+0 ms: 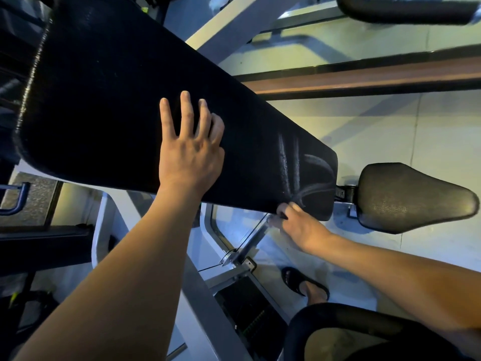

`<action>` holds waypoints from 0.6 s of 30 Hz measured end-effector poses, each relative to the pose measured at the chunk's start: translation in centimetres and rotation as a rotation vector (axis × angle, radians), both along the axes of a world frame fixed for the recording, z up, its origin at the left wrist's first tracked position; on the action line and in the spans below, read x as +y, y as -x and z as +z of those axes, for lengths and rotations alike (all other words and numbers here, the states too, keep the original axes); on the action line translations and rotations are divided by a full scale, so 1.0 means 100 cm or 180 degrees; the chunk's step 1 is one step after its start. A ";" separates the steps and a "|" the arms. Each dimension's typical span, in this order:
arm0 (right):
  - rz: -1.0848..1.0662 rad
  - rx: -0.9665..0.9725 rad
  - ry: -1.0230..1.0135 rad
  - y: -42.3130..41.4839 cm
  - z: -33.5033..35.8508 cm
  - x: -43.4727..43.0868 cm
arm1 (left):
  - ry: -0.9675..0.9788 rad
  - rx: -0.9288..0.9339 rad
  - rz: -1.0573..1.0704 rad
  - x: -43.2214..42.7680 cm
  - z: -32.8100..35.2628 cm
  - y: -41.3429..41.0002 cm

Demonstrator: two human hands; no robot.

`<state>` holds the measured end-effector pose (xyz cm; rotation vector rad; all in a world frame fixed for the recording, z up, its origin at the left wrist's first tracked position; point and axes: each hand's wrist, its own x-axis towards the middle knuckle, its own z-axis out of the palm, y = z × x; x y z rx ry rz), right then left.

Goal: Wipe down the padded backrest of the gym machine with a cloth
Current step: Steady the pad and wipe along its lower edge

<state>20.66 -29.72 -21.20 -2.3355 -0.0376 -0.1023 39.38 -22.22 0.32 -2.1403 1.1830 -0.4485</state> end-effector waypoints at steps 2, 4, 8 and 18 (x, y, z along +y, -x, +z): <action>-0.0039 -0.0465 -0.0378 -0.006 0.018 0.008 | -0.0008 -0.0044 0.0007 0.000 -0.001 -0.002; -0.0083 -0.1096 -0.0719 -0.029 0.055 0.022 | 0.0032 0.0034 -0.0012 -0.001 0.001 -0.001; -0.0121 -0.1338 -0.0473 -0.053 0.065 0.023 | 0.0023 0.0055 0.0022 -0.001 0.001 -0.001; -0.1222 -0.0296 -0.0984 -0.043 0.033 -0.035 | -0.0114 -0.0019 0.0122 -0.005 0.002 0.001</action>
